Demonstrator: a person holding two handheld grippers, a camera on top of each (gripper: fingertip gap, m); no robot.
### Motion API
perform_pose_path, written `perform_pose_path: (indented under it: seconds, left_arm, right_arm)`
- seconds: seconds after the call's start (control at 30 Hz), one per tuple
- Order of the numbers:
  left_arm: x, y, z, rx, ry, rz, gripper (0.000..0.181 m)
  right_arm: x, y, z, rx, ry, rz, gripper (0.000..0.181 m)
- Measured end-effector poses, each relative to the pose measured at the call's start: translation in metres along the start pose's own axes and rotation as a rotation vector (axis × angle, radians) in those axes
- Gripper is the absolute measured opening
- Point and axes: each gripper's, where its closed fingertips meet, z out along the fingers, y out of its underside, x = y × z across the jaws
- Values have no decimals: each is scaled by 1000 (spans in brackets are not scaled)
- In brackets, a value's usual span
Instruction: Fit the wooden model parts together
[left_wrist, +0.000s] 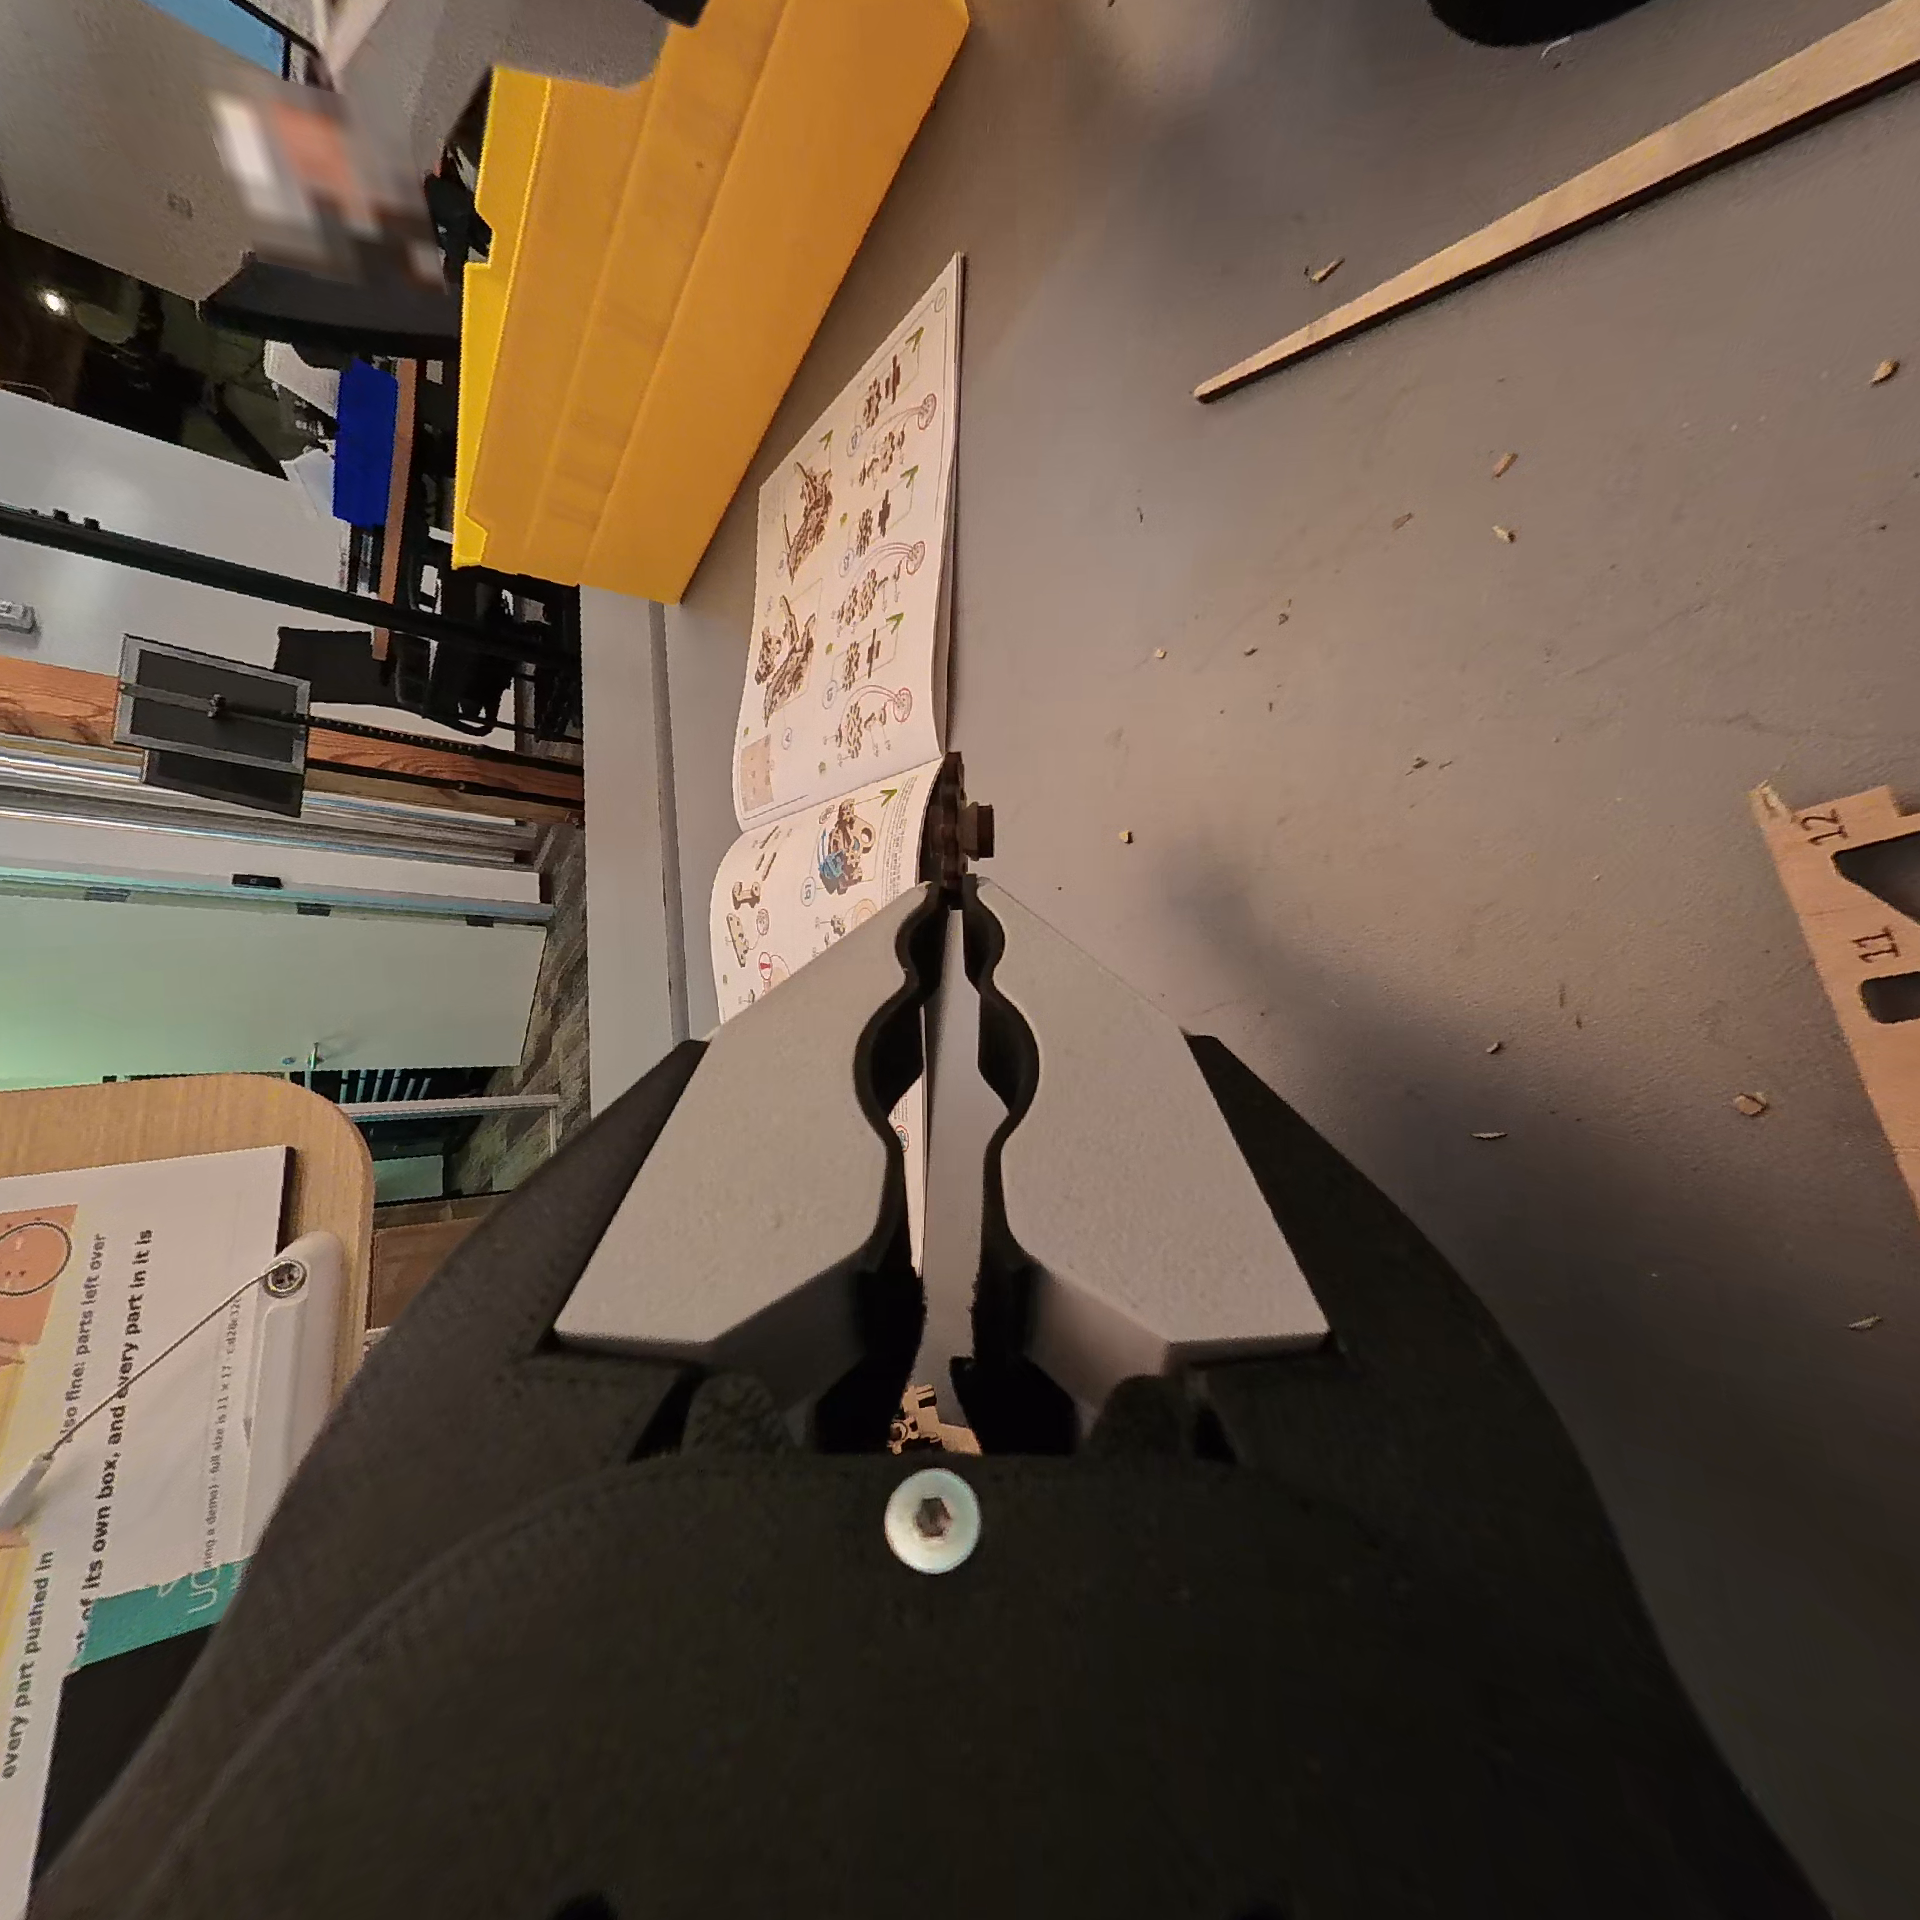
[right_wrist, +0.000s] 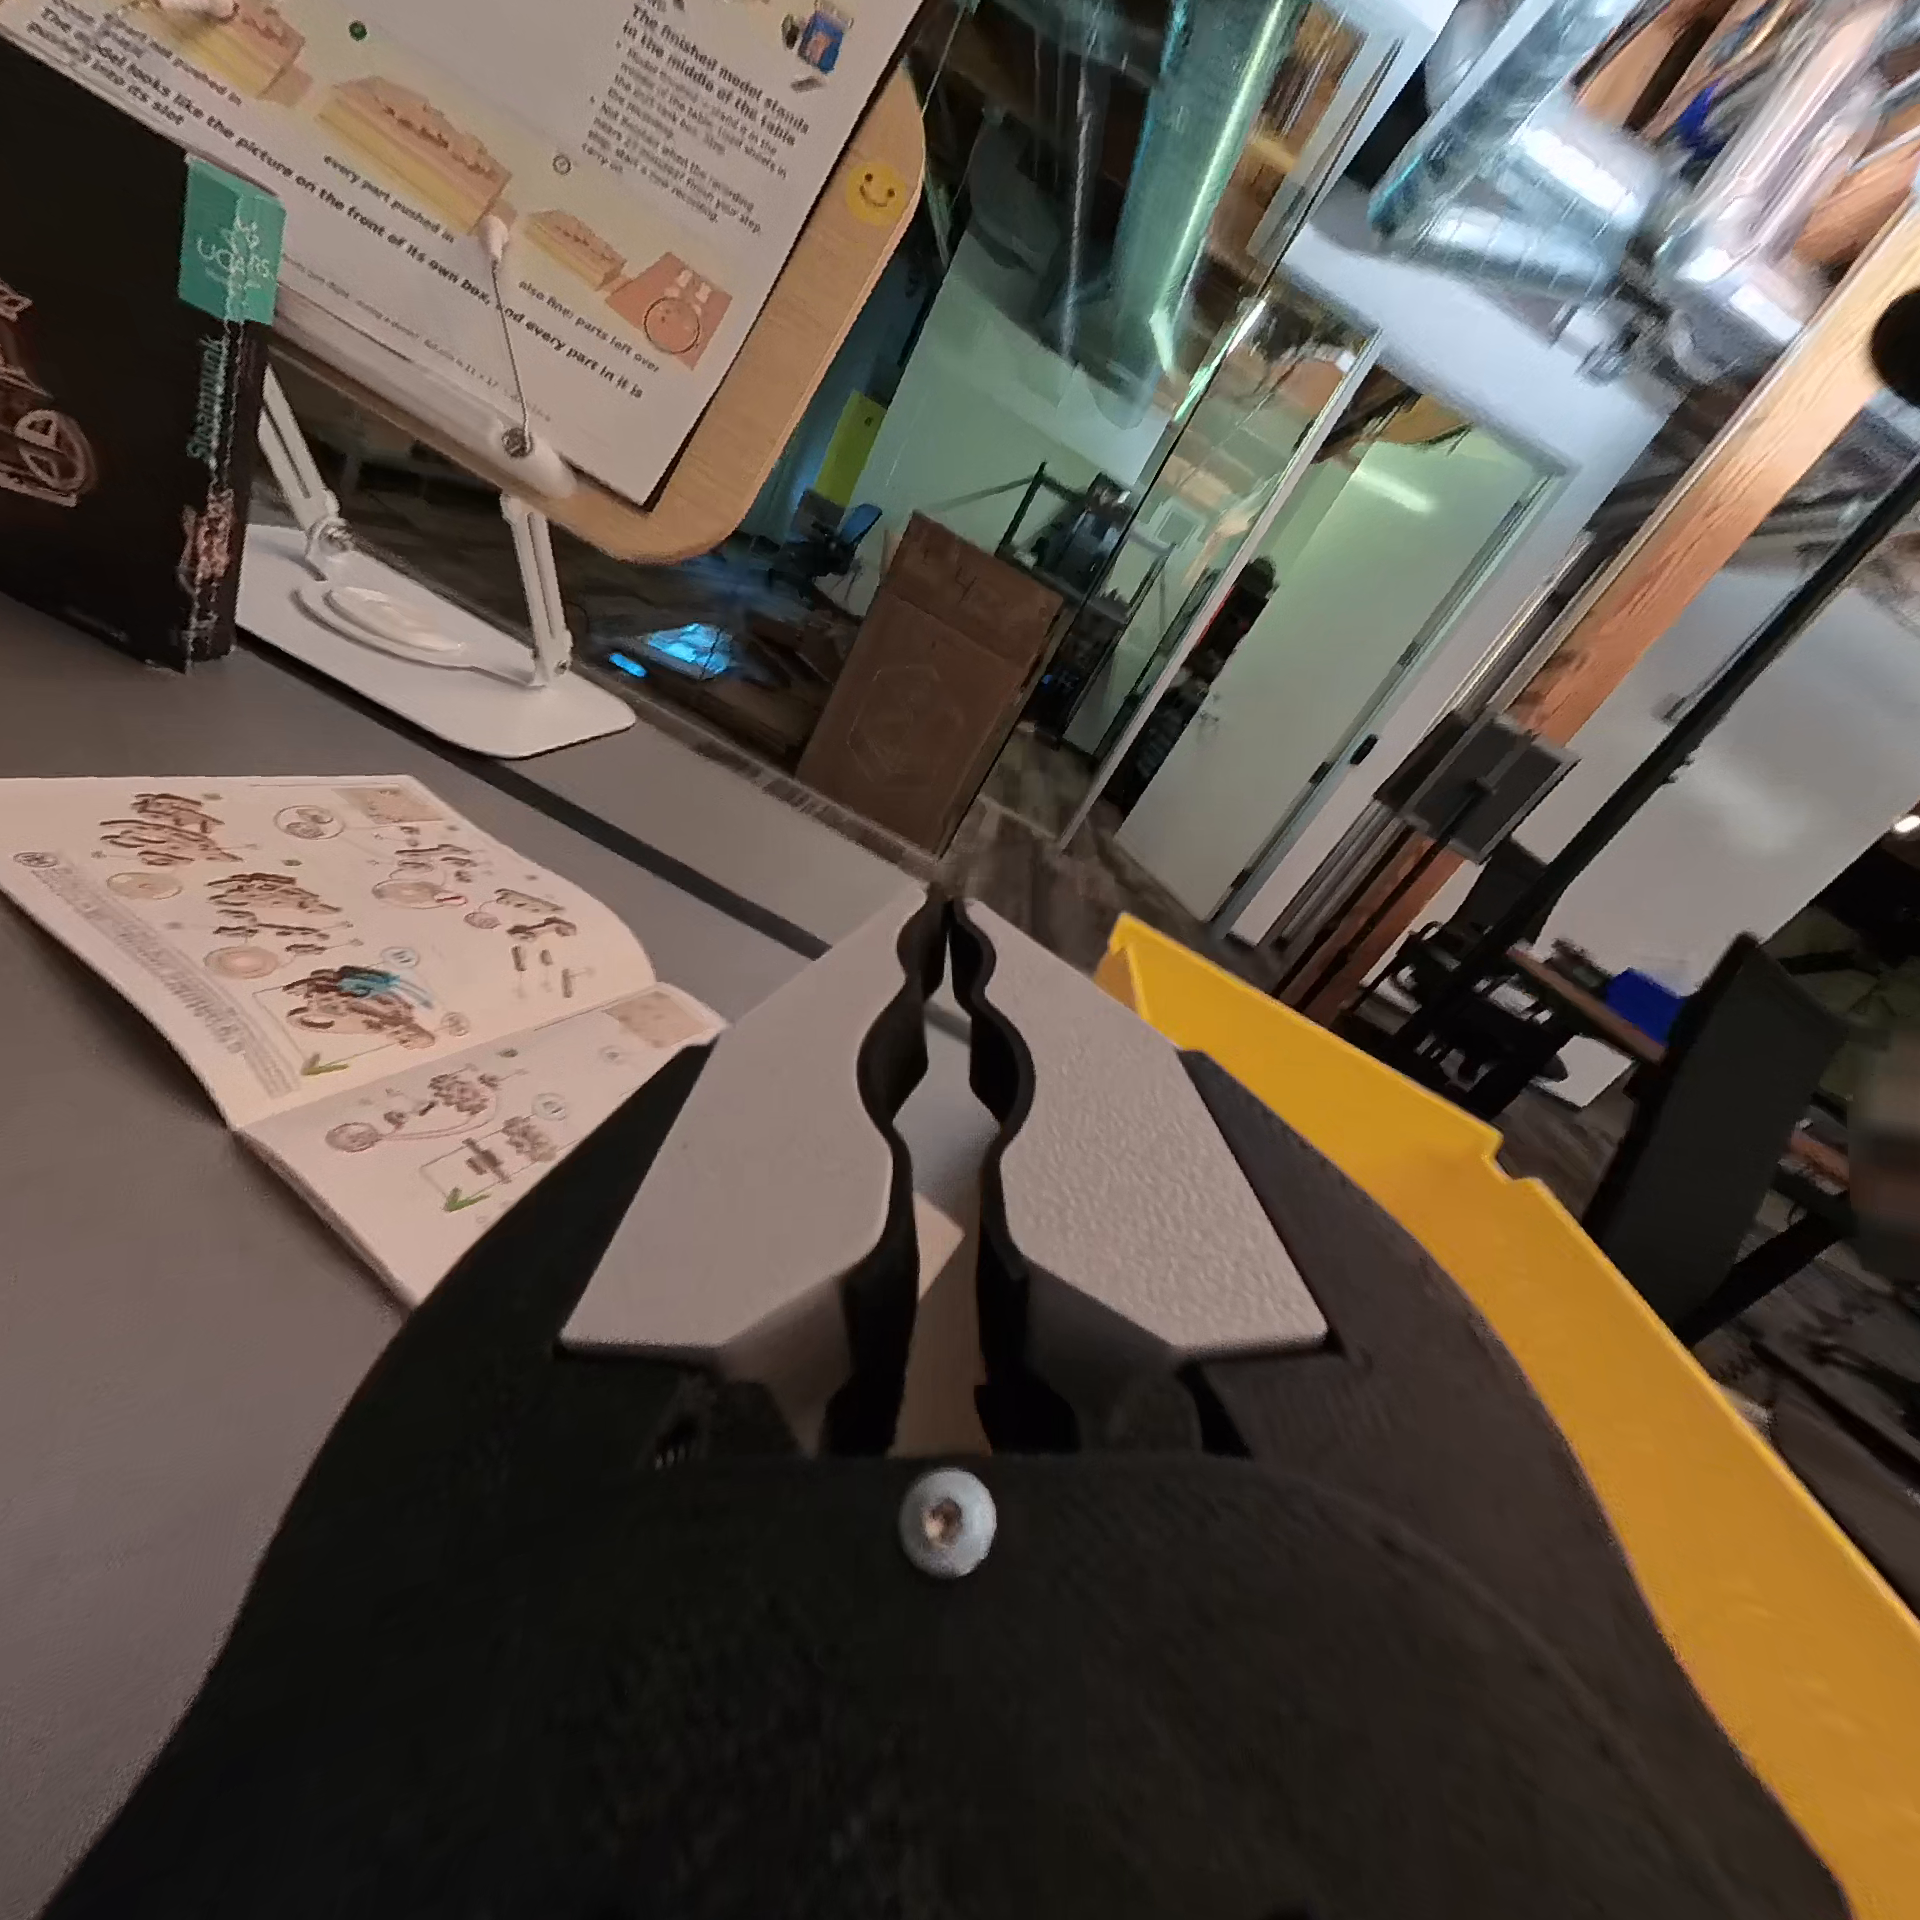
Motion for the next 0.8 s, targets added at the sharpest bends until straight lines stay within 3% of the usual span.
perform_pose_path:
  seconds: [0.27,0.6,0.8]
  left_arm:
    - [2,1,1,-5,6,0,0]
    - [0,7,0,-22,4,25,0]
    - [3,12,-3,-47,31,50,1]
  right_arm:
    - [-45,43,6,-351,-242,166,0]
    - [-33,19,7,-142,-165,91,0]
    - [-30,23,9,-129,-132,16,0]
